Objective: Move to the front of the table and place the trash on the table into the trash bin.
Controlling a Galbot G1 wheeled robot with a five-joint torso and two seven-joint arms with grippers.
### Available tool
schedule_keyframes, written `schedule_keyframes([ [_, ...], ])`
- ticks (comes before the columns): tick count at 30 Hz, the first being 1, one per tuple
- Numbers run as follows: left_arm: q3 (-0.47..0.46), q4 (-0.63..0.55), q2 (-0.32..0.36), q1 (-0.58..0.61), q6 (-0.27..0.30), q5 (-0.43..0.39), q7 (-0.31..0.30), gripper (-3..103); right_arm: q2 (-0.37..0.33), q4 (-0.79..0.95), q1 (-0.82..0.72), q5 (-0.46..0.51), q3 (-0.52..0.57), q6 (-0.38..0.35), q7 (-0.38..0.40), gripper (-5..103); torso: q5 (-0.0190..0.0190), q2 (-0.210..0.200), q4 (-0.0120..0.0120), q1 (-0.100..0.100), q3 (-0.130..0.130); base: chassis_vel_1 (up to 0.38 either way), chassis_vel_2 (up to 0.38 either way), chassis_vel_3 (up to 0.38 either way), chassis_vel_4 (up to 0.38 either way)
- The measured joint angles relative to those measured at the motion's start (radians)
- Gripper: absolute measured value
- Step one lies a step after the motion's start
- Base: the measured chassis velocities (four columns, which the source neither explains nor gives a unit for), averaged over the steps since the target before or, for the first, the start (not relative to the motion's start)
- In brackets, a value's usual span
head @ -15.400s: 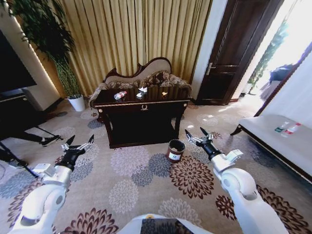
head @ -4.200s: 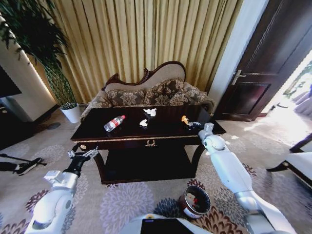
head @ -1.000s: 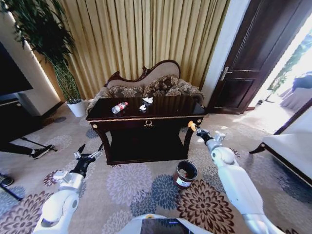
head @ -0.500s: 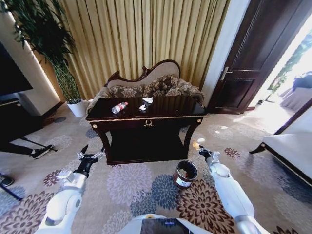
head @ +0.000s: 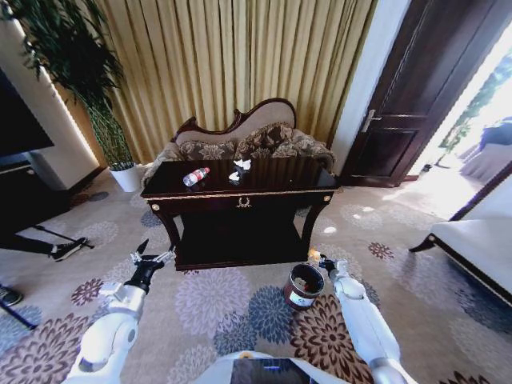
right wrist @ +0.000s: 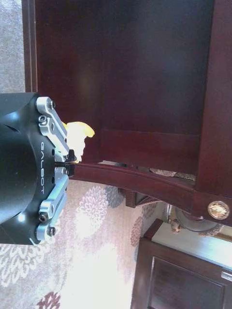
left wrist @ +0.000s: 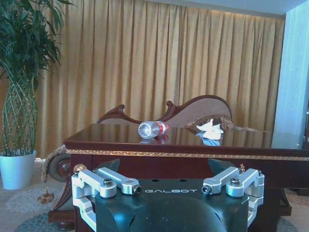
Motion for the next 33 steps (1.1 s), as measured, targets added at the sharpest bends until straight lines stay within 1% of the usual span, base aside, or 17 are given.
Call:
schedule_keyframes([
  [3, -0.003, -0.001, 0.0, 0.001, -0.001, -0.001, 0.001, 100, 0.0, 0.004, -0.001, -0.001, 0.001, 0.0, 0.0, 5, 0.0001, 0.0, 0.0, 0.0, 0.0, 0.0, 0.0, 0.0, 0.0],
  [7, -0.005, -0.004, -0.001, 0.001, -0.005, -0.002, 0.002, 100, -0.003, 0.016, -0.01, -0.005, 0.006, 0.002, 0.0, 27, 0.0001, 0.0, -0.0001, 0.0, 0.0, 0.0, 0.0, 0.0, 0.0],
  [9, -0.004, -0.005, -0.001, 0.001, -0.005, -0.002, 0.003, 100, -0.003, 0.016, -0.012, -0.005, 0.006, 0.003, 0.0, 27, 0.0001, 0.0, -0.0001, 0.0, 0.0, 0.0, 0.0, 0.0, 0.0],
  [10, -0.001, -0.009, -0.001, 0.0, -0.005, -0.002, 0.002, 100, -0.003, 0.017, -0.016, -0.005, 0.007, 0.006, 0.0, 37, 0.0, 0.0, -0.0001, 0.0, 0.0, 0.0, 0.0, 0.0, 0.0],
  [12, 0.0, -0.011, -0.002, 0.0, -0.005, -0.002, 0.002, 100, -0.003, 0.017, -0.019, -0.004, 0.008, 0.007, 0.0, 37, 0.0002, 0.0, -0.0001, 0.0, 0.0, 0.0, 0.0, 0.0, 0.0],
  [15, 0.005, -0.015, -0.003, 0.0, -0.005, 0.0, 0.002, 100, -0.003, 0.021, -0.029, -0.001, 0.009, 0.021, 0.0, 54, 0.0003, 0.0, -0.0001, 0.0, 0.0, 0.0, 0.0, 0.0, 0.0],
  [16, 0.005, -0.015, -0.003, 0.0, -0.005, 0.0, 0.002, 100, -0.003, 0.021, -0.029, -0.001, 0.009, 0.021, 0.0, 54, 0.0003, 0.0, -0.0001, 0.0, 0.0, 0.0, 0.0, 0.0, 0.0],
  [19, 0.009, -0.016, -0.006, 0.0, -0.005, 0.005, 0.002, 100, -0.003, 0.054, -0.04, 0.006, 0.017, 0.03, 0.0, 70, 0.0003, 0.0, -0.0001, 0.0, 0.0, 0.0, 0.0, 0.0, 0.0],
  [20, 0.009, -0.016, -0.006, 0.0, -0.005, 0.005, 0.002, 100, -0.003, 0.054, -0.04, 0.006, 0.017, 0.03, 0.0, 70, 0.0003, 0.0, -0.0001, 0.0, 0.0, 0.0, 0.0, 0.0, 0.0],
  [21, 0.01, -0.016, -0.007, 0.0, -0.005, 0.006, 0.002, 100, -0.003, 0.075, -0.045, 0.013, 0.021, 0.034, 0.0, 76, 0.0002, 0.0, 0.0, 0.0, 0.0, 0.0, 0.0, 0.0, 0.0],
  [23, 0.011, -0.018, -0.009, -0.001, -0.005, 0.008, -0.002, 100, -0.003, 0.141, -0.063, 0.06, 0.032, 0.045, 0.0, 86, 0.0001, 0.0, 0.0, 0.0, 0.0, 0.0, 0.0, 0.0, 0.0],
  [24, 0.011, -0.018, -0.009, -0.001, -0.005, 0.008, -0.002, 100, -0.003, 0.141, -0.063, 0.06, 0.032, 0.045, 0.0, 86, 0.0001, 0.0, 0.0, 0.0, 0.0, 0.0, 0.0, 0.0, 0.0],
  [26, 0.013, -0.02, -0.01, -0.007, -0.004, 0.008, -0.021, 100, -0.005, 0.242, -0.09, 0.168, 0.038, 0.053, 0.0, 96, 0.0001, 0.0, 0.0, 0.0, 0.0, 0.0, 0.0, 0.0, 0.0],
  [27, 0.013, -0.02, -0.01, -0.007, -0.004, 0.008, -0.021, 100, -0.005, 0.242, -0.09, 0.168, 0.038, 0.053, 0.0, 96, 0.0001, 0.0, 0.0, 0.0, 0.0, 0.0, 0.0, 0.0, 0.0],
  [28, 0.012, -0.022, -0.01, -0.01, -0.003, 0.008, -0.026, 100, -0.006, 0.307, -0.107, 0.22, 0.038, 0.05, 0.0, 99, 0.0, 0.0, -0.0002, 0.0, 0.0, 0.0, 0.0, 0.0, 0.0],
  [29, 0.012, -0.022, -0.01, -0.01, -0.003, 0.008, -0.026, 100, -0.006, 0.307, -0.107, 0.22, 0.038, 0.05, 0.0, 99, 0.0, 0.0, -0.0002, 0.0, 0.0, 0.0, 0.0, 0.0, 0.0],
  [33, -0.001, -0.049, -0.007, -0.01, 0.003, 0.005, -0.036, 100, 0.004, 0.542, -0.145, 0.366, 0.035, -0.015, 0.0, 100, 0.0, 0.0, 0.0002, 0.0, 0.0, 0.0, 0.0, 0.0, 0.0],
])
